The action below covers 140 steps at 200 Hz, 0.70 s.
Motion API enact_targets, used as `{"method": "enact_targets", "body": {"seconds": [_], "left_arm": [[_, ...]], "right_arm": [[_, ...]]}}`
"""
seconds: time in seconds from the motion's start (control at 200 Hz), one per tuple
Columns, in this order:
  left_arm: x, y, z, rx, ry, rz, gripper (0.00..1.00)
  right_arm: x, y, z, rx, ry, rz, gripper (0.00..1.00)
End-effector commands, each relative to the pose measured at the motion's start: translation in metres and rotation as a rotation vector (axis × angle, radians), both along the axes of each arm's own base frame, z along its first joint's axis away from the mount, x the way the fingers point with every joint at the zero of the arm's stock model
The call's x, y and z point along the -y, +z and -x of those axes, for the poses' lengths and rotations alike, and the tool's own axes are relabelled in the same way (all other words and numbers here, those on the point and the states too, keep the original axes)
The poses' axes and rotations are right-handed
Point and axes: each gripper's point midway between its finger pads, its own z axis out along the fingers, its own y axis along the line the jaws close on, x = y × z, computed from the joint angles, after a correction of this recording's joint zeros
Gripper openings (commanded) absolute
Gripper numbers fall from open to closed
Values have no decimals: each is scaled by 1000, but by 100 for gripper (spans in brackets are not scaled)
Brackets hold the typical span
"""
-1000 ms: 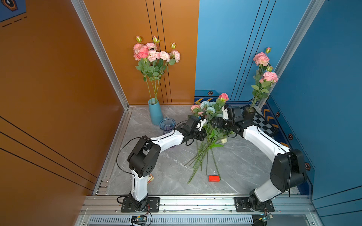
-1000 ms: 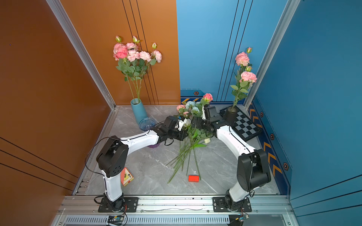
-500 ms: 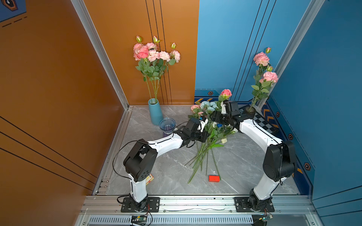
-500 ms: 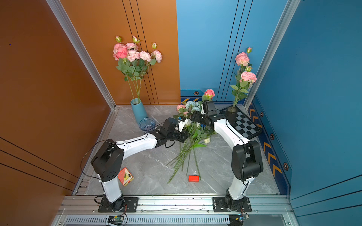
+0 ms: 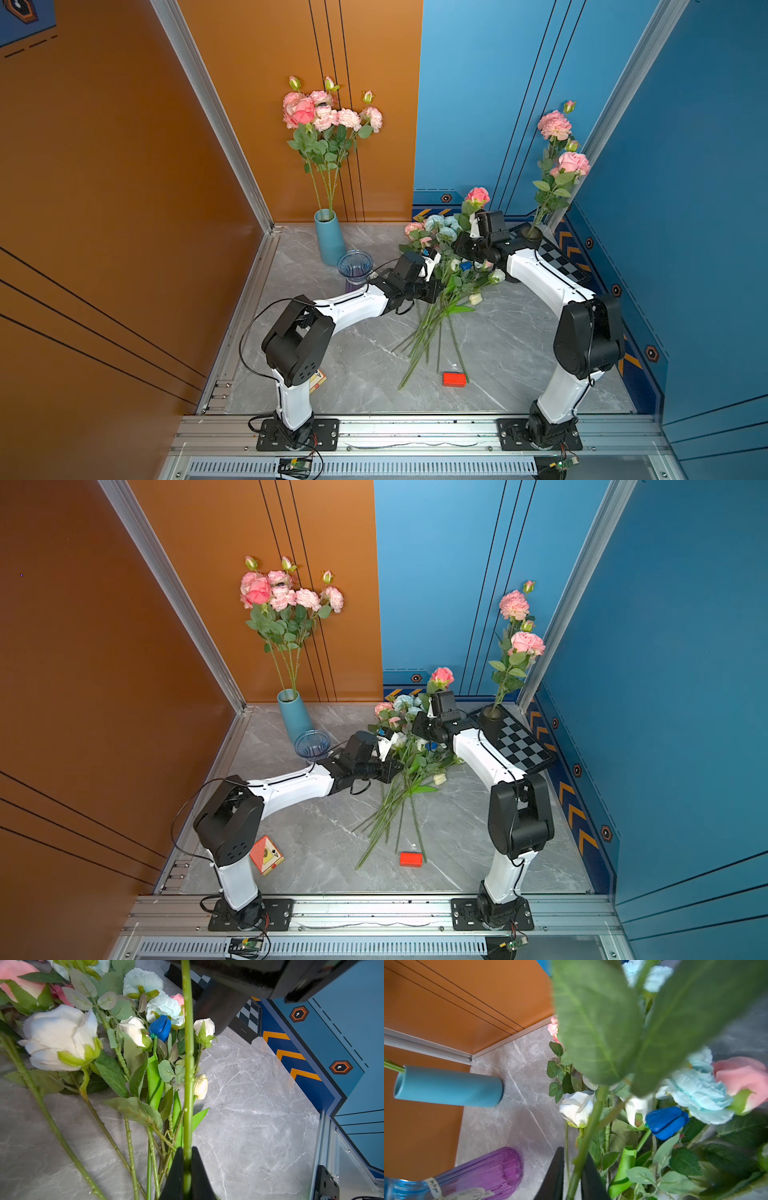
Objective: Place the pink flowers into the vase
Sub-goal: Pick up the flower at the center of the board.
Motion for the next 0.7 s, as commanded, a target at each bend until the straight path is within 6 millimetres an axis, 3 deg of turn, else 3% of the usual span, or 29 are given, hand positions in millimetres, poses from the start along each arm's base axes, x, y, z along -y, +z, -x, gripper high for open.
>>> {"method": "enact_targets", "body": {"seconds": [0.0, 0.245, 0.586, 0.696], "left_arm": [[0, 4, -2, 12, 12, 10, 0], [0, 8, -5, 17, 26, 18, 0], [0, 5, -6, 8, 23, 18, 0], [1, 4, -6, 4, 25, 19, 4]], "right_arm": [[-4, 13, -4, 31, 11, -19, 10], [-6, 6, -7, 19, 13, -20, 0], [-5, 18, -4, 42, 15, -26, 0], [-5, 24, -4, 57, 21, -27, 0]]}}
